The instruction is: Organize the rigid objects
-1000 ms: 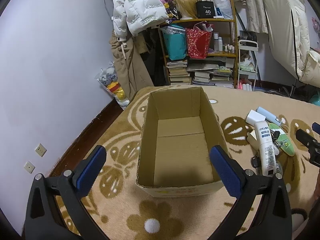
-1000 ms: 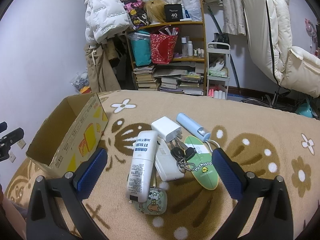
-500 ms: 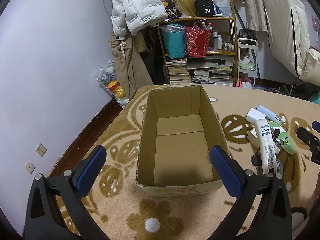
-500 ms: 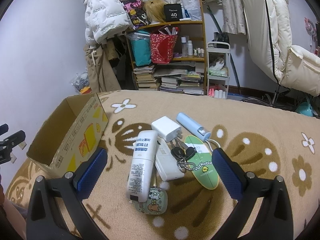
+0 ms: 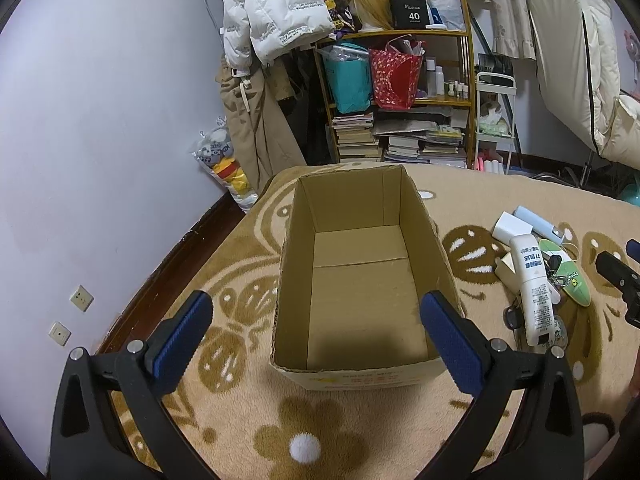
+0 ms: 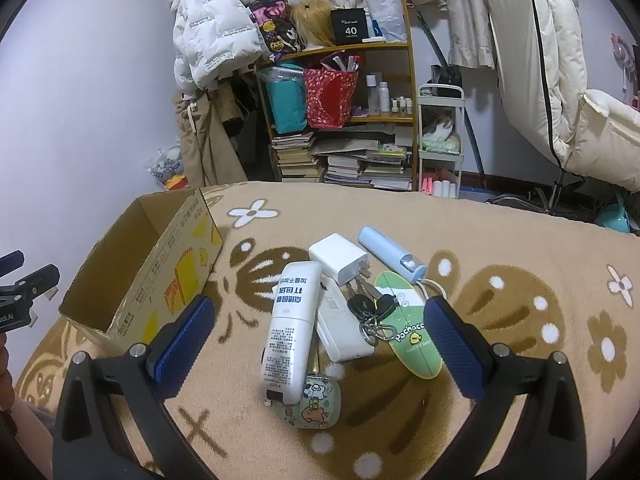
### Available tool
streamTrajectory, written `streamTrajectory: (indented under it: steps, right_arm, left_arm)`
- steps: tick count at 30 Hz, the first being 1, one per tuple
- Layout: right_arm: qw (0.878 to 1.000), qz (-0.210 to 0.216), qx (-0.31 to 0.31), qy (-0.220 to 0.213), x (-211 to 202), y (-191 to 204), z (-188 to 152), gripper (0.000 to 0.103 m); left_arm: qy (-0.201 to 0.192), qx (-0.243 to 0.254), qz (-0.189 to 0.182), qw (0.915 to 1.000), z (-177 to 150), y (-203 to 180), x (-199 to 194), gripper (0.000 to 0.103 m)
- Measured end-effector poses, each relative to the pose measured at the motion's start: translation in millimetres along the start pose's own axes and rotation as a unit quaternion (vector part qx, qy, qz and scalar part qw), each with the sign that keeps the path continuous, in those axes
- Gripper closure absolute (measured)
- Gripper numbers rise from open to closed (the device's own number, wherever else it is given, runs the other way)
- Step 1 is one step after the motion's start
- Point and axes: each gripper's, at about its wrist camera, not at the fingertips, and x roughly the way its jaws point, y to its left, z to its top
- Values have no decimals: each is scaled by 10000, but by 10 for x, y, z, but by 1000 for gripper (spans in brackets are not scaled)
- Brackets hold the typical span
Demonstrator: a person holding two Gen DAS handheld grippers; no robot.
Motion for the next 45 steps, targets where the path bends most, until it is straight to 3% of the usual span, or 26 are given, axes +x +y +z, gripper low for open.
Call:
streamTrajectory:
  steps: [7, 18, 26, 38, 45]
  right_arm:
    - [10000, 9, -25, 18, 23, 13, 3, 0]
    - [9997, 72, -61, 240, 399, 231, 161, 0]
    - [9985, 76, -166, 519, 692, 361, 165, 0]
    - [9956, 43, -262, 902, 927, 350, 40, 0]
    - [9930, 22, -318, 1134, 1047, 361, -28, 11]
  left_arm:
    - [82, 95, 50, 9999, 75, 29, 100, 0]
    - [496, 131, 259, 9983, 280, 228, 529, 0]
    - [1211, 138, 227, 9923, 242, 410, 950, 0]
    - [2073, 236, 266, 9776, 69, 356, 1407, 1]
    - [2398, 94, 174, 9706, -6, 370, 1551, 21]
